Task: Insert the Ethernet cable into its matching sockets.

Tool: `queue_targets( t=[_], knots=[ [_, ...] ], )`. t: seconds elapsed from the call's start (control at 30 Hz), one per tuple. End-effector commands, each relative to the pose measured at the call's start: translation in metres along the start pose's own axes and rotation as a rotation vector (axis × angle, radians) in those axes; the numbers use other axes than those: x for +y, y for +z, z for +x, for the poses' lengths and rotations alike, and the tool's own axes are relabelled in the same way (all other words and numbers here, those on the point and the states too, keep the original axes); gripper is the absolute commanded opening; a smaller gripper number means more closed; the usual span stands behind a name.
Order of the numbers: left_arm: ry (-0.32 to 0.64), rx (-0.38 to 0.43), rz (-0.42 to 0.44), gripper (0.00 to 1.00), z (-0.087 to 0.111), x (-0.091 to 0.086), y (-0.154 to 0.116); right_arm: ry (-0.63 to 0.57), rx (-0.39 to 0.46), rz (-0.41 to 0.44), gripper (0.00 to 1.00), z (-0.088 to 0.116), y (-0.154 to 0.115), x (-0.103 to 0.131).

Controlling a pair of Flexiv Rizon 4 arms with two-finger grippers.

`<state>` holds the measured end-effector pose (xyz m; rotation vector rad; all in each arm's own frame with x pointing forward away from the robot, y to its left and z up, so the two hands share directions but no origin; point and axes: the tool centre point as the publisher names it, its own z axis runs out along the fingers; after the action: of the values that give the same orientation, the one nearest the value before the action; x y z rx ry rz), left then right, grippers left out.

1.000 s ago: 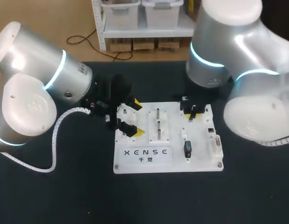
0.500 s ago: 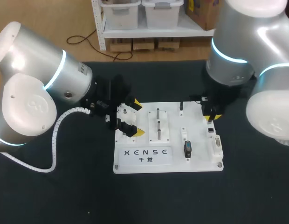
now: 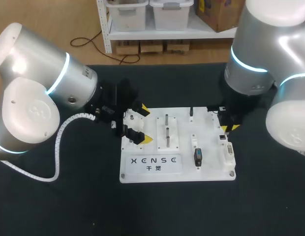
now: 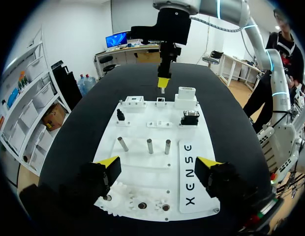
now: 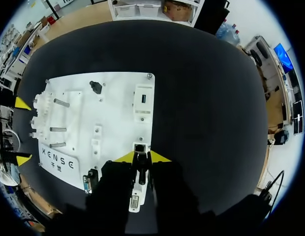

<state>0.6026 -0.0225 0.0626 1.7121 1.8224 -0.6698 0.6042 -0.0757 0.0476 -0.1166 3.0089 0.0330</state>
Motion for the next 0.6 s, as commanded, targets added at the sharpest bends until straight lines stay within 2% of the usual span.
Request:
queue_targets(
  t=[0.03,0.6],
  knots=[
    [-0.002,0.004,-0.001,1.0,-0.0005,0.0001,0.0009,-0.002,0.006,-0.003,0.0,-0.0021,0.0085,0.001],
    [-0.002,0.004,-0.001,1.0,-0.0005,0.0001,0.0009,0.003,0.01,-0.016,0.0,-0.0091,0.018,0.0045]
  ],
)
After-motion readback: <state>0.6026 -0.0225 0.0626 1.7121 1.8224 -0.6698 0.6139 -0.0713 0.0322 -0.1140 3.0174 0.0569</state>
